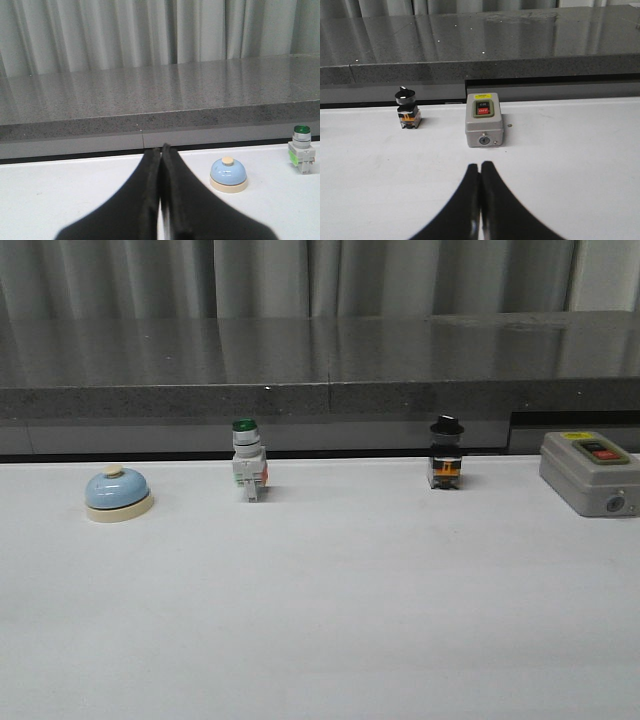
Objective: Place and press bell with both arms
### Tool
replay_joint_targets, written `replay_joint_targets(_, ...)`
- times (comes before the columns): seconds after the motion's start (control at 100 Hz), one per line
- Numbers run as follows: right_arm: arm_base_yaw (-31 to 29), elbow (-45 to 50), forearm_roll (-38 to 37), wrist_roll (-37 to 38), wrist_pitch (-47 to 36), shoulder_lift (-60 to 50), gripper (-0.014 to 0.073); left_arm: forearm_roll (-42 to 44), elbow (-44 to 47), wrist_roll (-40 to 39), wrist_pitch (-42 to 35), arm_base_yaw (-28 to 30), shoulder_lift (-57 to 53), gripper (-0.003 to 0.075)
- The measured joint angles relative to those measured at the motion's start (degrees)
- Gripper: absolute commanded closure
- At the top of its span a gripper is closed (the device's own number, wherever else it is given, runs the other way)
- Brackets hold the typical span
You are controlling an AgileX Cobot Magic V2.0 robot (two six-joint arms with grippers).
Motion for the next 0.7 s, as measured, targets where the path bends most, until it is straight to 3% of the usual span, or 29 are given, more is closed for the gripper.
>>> replay_joint_targets(0.56,0.00,0.00,0.00,0.00,0.00,0.00,0.0654,-2.02,-0.11,0.00,0.00,0.00,0.00,0.0741)
replay_joint_targets(0.7,0.00,0.00,0.00,0.00,0.00,0.00,0.0654,-4.99,-3.32,0.00,3.62,0.00,0.40,0.0741)
